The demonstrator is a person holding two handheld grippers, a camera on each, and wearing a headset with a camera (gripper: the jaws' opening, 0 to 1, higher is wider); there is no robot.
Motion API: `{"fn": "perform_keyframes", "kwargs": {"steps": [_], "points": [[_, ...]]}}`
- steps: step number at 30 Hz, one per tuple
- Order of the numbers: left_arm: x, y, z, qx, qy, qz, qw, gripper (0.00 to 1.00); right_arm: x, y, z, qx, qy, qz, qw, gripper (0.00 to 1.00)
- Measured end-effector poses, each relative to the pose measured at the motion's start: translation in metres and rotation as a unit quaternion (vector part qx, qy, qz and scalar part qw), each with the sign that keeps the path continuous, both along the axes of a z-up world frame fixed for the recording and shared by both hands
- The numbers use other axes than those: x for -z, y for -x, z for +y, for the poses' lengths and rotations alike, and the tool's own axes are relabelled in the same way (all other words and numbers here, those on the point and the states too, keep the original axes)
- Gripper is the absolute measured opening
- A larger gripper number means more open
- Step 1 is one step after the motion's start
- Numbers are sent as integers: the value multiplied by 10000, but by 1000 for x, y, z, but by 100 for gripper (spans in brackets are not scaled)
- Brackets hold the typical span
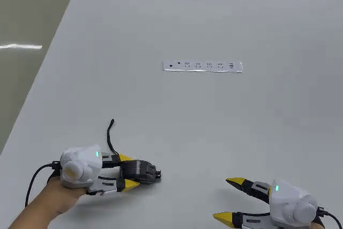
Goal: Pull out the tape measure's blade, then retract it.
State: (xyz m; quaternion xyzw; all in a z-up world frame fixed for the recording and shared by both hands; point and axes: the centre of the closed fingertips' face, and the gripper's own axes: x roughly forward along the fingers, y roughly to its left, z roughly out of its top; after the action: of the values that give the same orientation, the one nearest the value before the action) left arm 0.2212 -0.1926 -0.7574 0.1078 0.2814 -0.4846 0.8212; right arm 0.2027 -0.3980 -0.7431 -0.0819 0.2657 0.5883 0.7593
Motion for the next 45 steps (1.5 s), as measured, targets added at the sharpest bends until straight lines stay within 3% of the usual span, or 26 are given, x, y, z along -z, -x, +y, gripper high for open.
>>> {"fn": "perform_keyframes", "kwargs": {"steps": [8,27,45], "points": [[0,0,1,35,192,-156,9997,31,1,0,1,11,-26,10,10000,58],[1,0,0,43,203,-168,9996,31,3,-1,3,-21,-34,14,10000,57],[3,0,1,151,167,-162,9996,30,4,-8,32,-353,-197,-151,9991,53]]}}
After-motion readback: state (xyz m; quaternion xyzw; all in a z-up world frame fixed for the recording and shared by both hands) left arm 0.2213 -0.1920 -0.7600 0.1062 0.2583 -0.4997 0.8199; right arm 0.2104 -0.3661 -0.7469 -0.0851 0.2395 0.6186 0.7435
